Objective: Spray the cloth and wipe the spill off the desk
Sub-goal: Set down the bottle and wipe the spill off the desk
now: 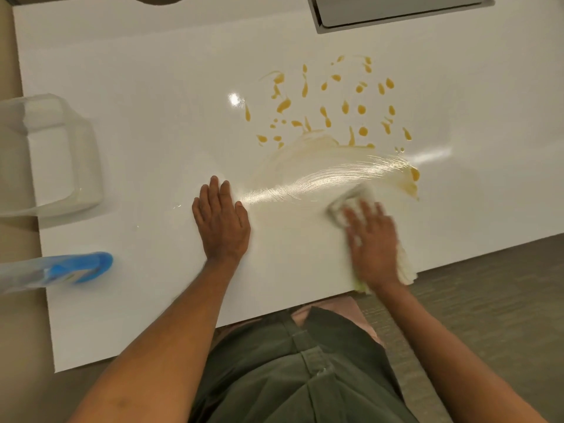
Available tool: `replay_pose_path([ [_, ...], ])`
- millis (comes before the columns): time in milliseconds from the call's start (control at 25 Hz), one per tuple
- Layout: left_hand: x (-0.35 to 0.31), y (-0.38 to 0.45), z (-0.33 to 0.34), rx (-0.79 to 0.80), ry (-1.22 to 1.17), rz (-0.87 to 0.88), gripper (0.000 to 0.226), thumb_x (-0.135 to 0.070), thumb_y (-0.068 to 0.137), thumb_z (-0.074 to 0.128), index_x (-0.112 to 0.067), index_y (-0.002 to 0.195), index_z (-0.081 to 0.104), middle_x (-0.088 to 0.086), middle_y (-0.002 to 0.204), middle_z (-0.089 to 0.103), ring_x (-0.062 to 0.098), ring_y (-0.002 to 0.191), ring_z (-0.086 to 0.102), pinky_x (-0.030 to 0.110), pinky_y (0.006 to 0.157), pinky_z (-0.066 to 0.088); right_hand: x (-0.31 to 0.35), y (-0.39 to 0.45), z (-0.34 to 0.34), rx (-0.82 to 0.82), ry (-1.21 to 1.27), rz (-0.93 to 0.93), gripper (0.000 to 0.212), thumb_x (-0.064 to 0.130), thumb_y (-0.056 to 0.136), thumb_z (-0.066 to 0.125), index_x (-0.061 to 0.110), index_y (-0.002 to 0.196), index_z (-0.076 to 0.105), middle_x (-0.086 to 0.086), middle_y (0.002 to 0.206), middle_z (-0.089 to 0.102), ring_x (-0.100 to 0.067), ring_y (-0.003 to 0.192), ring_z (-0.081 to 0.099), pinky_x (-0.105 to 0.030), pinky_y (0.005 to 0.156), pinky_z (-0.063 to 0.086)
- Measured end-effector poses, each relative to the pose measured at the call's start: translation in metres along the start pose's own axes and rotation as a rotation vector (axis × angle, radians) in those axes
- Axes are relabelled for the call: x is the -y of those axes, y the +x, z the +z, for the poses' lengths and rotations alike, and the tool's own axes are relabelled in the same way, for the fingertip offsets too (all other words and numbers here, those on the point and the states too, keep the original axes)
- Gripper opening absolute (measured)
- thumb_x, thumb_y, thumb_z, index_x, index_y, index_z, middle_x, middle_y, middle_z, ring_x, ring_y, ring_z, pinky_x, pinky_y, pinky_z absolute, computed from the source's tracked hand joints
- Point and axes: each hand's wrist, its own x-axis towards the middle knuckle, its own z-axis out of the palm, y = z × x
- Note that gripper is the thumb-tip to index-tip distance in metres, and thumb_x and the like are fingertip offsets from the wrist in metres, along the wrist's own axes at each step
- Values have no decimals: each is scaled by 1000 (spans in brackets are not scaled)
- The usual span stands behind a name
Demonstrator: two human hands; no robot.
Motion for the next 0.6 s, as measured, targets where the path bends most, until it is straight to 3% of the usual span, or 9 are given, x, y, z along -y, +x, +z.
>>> replay_pose_path([
  [160,-2,1,1,1,16,-2,52,-30,104,39,-10,152,41,12,166,34,35,151,33,53,124,25,-72,67,-22,-148,50,619,55,39,105,29,26,156,44,-14,167,35,-45,153,28,-61,121,27],
  [240,-3,1,2,2,22,-6,52,-30,103,39,-10,151,41,12,165,35,35,151,33,53,124,25,-61,104,-21,-177,84,695,59,40,102,25,25,156,44,-14,166,35,-44,154,27,-57,124,24],
  [440,-3,0,2,-11,25,-2,51,-30,104,41,-10,151,42,12,164,36,35,151,34,53,124,27,86,122,22,-223,58,212,52,31,104,37,20,153,49,-20,160,44,-47,148,39,-57,118,37],
  [520,0,1,2,1,28,5,52,-30,104,40,-11,152,42,11,165,35,35,151,33,52,124,26,142,88,26,-128,117,-51,50,32,108,39,24,157,44,-14,165,37,-43,154,29,-55,125,28],
  [600,1,-1,0,25,26,21,53,-31,104,39,-11,154,39,11,166,33,34,153,31,52,125,25,145,41,21,13,147,-239,50,36,111,40,31,161,35,-5,172,24,-34,161,13,-49,130,14],
])
